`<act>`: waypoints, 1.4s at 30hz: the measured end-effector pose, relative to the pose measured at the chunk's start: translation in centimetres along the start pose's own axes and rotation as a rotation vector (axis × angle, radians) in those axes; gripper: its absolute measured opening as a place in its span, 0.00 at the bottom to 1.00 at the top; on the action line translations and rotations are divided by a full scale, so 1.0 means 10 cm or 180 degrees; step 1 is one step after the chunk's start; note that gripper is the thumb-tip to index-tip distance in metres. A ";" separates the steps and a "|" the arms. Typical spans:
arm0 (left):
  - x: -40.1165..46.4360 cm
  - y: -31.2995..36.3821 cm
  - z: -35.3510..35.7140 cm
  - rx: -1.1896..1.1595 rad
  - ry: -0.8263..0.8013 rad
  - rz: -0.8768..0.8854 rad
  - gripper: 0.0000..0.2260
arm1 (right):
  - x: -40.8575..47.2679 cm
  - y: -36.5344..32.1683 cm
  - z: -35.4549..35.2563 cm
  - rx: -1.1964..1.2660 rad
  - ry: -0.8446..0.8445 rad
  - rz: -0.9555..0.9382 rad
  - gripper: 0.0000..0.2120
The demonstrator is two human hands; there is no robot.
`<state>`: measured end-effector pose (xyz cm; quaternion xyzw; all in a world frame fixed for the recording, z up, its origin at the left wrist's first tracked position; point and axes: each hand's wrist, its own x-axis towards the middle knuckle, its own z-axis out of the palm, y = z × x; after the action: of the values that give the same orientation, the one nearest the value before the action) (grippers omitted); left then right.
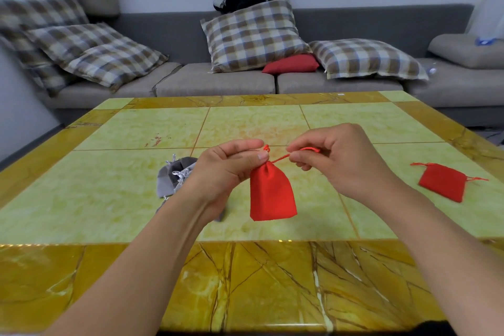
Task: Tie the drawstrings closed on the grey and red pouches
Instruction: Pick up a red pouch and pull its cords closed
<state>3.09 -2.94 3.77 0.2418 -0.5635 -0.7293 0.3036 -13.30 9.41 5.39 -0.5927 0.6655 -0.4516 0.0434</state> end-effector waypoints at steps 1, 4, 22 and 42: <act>0.00 0.00 -0.01 0.0149 0.0039 0.0063 0.17 | 0.00 -0.01 -0.02 -0.0321 -0.0064 -0.0107 0.04; -0.03 0.00 -0.02 0.0793 0.0112 0.0300 0.14 | -0.01 -0.14 0.00 -0.0805 -0.0401 -0.0477 0.03; -0.12 -0.02 0.13 0.0701 -0.0589 0.0888 0.15 | -0.02 -0.06 0.02 0.2227 -0.0548 0.1333 0.09; -0.10 -0.07 0.13 0.1445 0.0312 0.1246 0.05 | -0.01 -0.09 0.24 0.2121 -0.0305 0.1516 0.05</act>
<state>2.78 -1.19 3.38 0.2252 -0.7326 -0.4998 0.4034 -11.18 8.32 4.52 -0.3960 0.5986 -0.5916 0.3672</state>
